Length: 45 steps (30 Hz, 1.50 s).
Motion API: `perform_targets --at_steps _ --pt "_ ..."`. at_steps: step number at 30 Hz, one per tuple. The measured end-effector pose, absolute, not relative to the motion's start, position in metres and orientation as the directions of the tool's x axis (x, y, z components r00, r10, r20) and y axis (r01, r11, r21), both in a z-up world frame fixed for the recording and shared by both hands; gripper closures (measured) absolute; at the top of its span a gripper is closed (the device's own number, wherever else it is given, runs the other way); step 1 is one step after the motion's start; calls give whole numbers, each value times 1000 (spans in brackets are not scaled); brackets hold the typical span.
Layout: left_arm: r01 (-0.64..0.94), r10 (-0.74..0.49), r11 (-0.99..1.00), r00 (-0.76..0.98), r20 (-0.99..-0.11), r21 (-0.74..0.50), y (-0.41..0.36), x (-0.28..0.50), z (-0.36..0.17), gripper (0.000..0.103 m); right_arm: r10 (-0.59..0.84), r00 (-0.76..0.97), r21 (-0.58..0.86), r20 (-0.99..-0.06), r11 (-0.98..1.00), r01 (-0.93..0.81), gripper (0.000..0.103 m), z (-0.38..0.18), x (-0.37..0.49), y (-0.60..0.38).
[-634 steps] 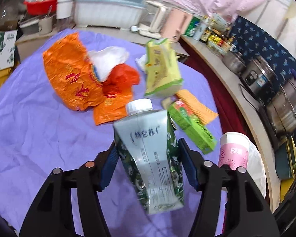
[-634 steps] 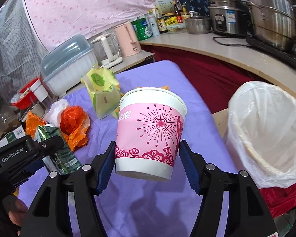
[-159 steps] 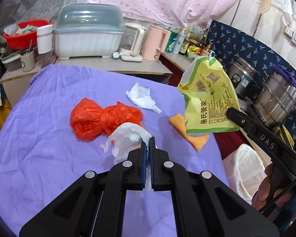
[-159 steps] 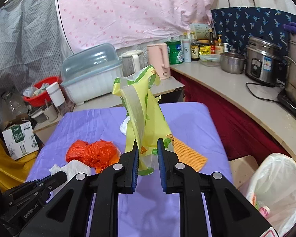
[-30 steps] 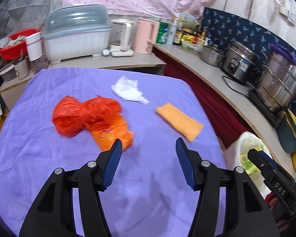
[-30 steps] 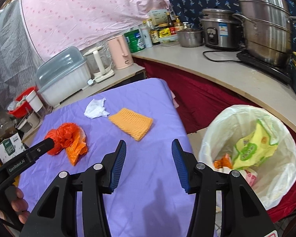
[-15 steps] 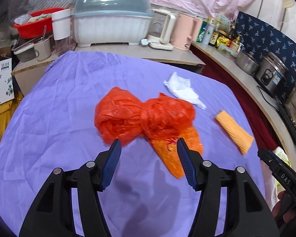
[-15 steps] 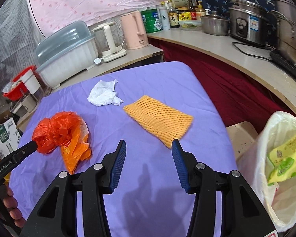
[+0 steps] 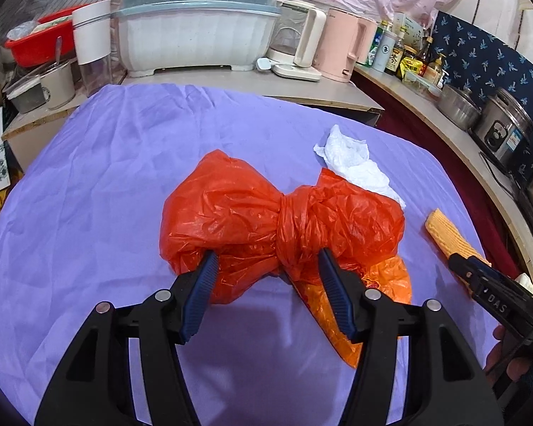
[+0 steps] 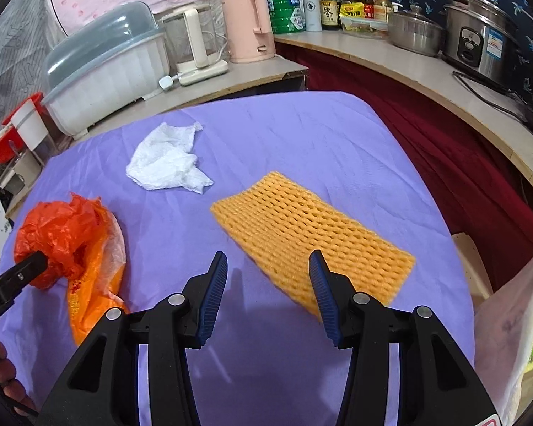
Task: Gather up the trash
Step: 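Grasp the red plastic bag with the left tool, then hold the red bag in the left tool while the right tool grasps the orange mesh sleeve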
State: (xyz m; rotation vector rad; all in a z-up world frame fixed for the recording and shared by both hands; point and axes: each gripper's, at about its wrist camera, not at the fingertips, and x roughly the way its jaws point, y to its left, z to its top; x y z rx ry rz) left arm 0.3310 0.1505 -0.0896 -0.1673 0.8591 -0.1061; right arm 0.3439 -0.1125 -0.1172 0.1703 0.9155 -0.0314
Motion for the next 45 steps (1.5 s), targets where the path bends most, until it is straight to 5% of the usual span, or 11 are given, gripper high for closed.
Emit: perform_targets --at_steps 2,6,15,45 --pt "42 -160 984 644 -748 -174 147 336 -93 52 35 604 124 -797 987 106 56 -123 347 -114" --pt "69 -171 984 611 -773 -163 140 344 -103 96 8 614 85 -789 992 97 60 -125 348 -111" --pt "74 -195 979 614 -765 -190 138 341 -104 102 -22 620 52 -784 994 100 93 -124 342 -117" --pt "302 -380 925 732 -566 -232 48 209 48 103 0 791 213 -612 963 165 94 9 202 -189"
